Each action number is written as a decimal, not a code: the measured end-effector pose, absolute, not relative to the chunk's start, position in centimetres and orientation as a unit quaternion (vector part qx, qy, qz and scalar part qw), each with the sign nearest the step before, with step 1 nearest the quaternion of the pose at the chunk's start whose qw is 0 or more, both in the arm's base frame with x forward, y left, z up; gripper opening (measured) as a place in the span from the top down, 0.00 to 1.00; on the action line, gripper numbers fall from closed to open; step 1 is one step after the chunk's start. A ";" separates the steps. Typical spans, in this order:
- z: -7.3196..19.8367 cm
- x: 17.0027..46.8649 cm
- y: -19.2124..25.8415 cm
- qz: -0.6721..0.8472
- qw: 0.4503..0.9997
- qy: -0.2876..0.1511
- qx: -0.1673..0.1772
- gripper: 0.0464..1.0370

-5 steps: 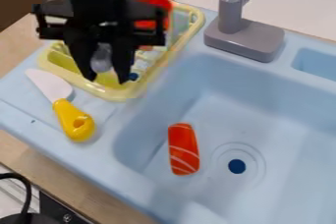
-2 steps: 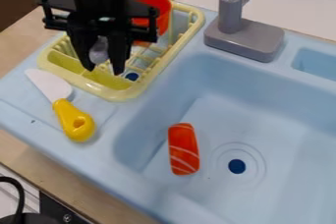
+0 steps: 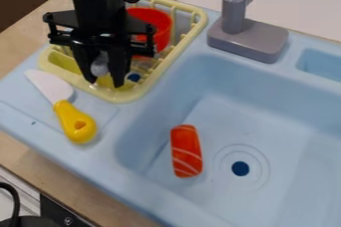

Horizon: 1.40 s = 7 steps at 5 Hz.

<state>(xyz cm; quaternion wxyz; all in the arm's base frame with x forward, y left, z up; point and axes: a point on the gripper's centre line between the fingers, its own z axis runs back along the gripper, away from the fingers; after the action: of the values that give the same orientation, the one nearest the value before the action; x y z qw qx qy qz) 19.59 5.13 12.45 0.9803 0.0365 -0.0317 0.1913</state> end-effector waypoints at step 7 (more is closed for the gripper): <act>12.6 20.9 4.1 0.201 0.978 -0.051 0.016 0.04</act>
<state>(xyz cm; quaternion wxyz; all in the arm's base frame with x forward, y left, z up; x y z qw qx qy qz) 20.87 4.08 12.62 0.9782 0.0164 -0.0514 0.2005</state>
